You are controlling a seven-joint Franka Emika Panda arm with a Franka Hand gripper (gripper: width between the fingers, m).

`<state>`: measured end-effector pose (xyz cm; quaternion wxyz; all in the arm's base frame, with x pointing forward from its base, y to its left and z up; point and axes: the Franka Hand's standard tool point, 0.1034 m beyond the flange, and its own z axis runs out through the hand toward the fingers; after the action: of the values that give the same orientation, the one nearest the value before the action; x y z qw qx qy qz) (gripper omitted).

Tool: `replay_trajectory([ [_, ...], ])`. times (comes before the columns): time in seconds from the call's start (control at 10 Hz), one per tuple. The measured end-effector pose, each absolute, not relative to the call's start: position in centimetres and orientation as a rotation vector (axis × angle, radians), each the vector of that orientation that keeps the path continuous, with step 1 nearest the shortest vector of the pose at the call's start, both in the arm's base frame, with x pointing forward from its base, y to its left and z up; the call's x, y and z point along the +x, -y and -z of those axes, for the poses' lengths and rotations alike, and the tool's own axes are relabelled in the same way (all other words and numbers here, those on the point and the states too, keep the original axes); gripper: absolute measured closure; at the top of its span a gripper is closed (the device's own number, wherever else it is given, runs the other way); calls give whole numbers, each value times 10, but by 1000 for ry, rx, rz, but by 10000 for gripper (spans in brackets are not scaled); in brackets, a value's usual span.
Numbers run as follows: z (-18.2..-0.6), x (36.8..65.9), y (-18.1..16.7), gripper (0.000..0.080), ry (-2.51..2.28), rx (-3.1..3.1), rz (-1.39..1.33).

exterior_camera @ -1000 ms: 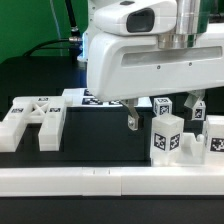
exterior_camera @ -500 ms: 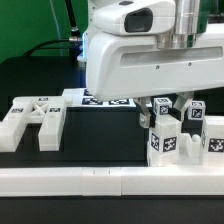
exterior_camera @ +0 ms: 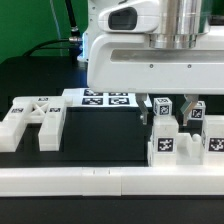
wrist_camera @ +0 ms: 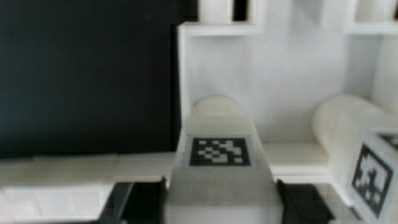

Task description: Assemble chair

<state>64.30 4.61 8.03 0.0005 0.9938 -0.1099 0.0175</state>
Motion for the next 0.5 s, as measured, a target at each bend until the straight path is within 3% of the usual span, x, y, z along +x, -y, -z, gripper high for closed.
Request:
replay_trajectory([
  [0.5,-81,634,-42,508,742,3042,7],
])
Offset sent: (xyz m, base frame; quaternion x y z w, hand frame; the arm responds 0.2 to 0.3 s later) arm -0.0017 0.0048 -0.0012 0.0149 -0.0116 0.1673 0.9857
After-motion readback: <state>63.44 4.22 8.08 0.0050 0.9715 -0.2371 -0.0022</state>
